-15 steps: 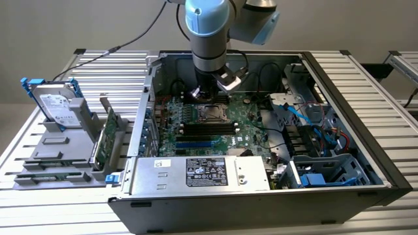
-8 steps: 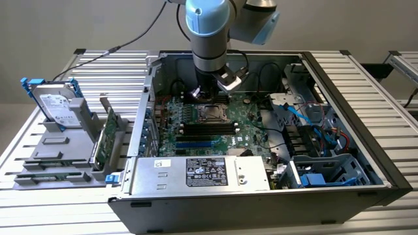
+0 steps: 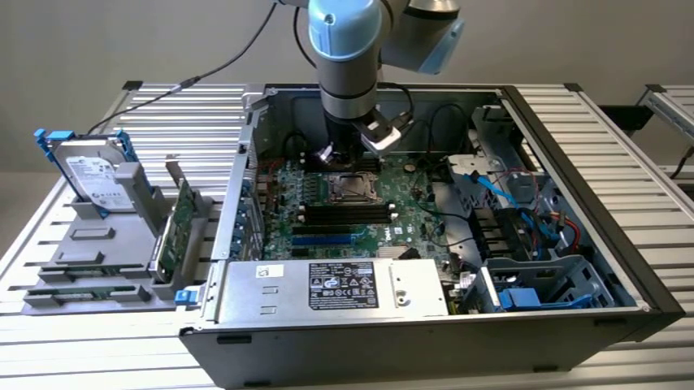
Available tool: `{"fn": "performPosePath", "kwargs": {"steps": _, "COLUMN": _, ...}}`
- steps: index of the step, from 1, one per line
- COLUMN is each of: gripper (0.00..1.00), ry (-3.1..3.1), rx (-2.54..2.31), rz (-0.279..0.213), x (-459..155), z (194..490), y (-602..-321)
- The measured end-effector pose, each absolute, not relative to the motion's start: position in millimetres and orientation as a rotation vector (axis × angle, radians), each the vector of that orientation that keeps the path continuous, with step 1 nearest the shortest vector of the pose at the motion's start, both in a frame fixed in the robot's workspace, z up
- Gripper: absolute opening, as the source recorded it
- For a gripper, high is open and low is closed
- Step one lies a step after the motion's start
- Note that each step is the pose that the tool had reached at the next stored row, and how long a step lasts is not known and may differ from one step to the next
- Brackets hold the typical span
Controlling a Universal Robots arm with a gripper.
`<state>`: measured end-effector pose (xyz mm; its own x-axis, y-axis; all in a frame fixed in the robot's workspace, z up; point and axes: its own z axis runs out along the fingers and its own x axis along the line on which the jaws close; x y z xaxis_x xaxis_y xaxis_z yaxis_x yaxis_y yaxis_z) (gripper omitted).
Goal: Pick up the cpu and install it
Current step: 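Install the first cpu locking lever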
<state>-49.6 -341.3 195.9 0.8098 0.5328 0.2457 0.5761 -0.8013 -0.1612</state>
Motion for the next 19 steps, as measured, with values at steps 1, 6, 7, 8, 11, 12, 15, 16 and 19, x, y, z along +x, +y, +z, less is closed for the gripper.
{"fn": "performPosePath", "kwargs": {"steps": 1, "gripper": 0.11, "ry": -0.857, "rx": -2.769, "rz": -0.277, "x": -49.3, "z": 195.9, "y": -341.3}}
{"fn": "performPosePath", "kwargs": {"steps": 6, "gripper": 0.11, "ry": -0.84, "rx": -2.774, "rz": -0.28, "x": -48.4, "z": 195.8, "y": -341.2}}
{"fn": "performPosePath", "kwargs": {"steps": 7, "gripper": 0.11, "ry": -0.837, "rx": -2.774, "rz": -0.28, "x": -48.2, "z": 195.8, "y": -341.2}}
{"fn": "performPosePath", "kwargs": {"steps": 8, "gripper": 0.11, "ry": -0.835, "rx": -2.775, "rz": -0.281, "x": -48.1, "z": 195.8, "y": -341.2}}
{"fn": "performPosePath", "kwargs": {"steps": 11, "gripper": 0.11, "ry": -0.825, "rx": -2.776, "rz": -0.283, "x": -48.0, "z": 195.9, "y": -341.3}}
{"fn": "performPosePath", "kwargs": {"steps": 12, "gripper": 0.11, "ry": -0.822, "rx": -2.777, "rz": -0.283, "x": -47.9, "z": 195.9, "y": -341.2}}
{"fn": "performPosePath", "kwargs": {"steps": 15, "gripper": 0.11, "ry": -0.812, "rx": -2.775, "rz": -0.286, "x": -47.9, "z": 195.9, "y": -341.3}}
{"fn": "performPosePath", "kwargs": {"steps": 16, "gripper": 0.11, "ry": -0.81, "rx": -2.774, "rz": -0.287, "x": -47.9, "z": 195.9, "y": -341.3}}
{"fn": "performPosePath", "kwargs": {"steps": 19, "gripper": 0.11, "ry": -0.801, "rx": -2.773, "rz": -0.289, "x": -47.7, "z": 195.8, "y": -341.2}}
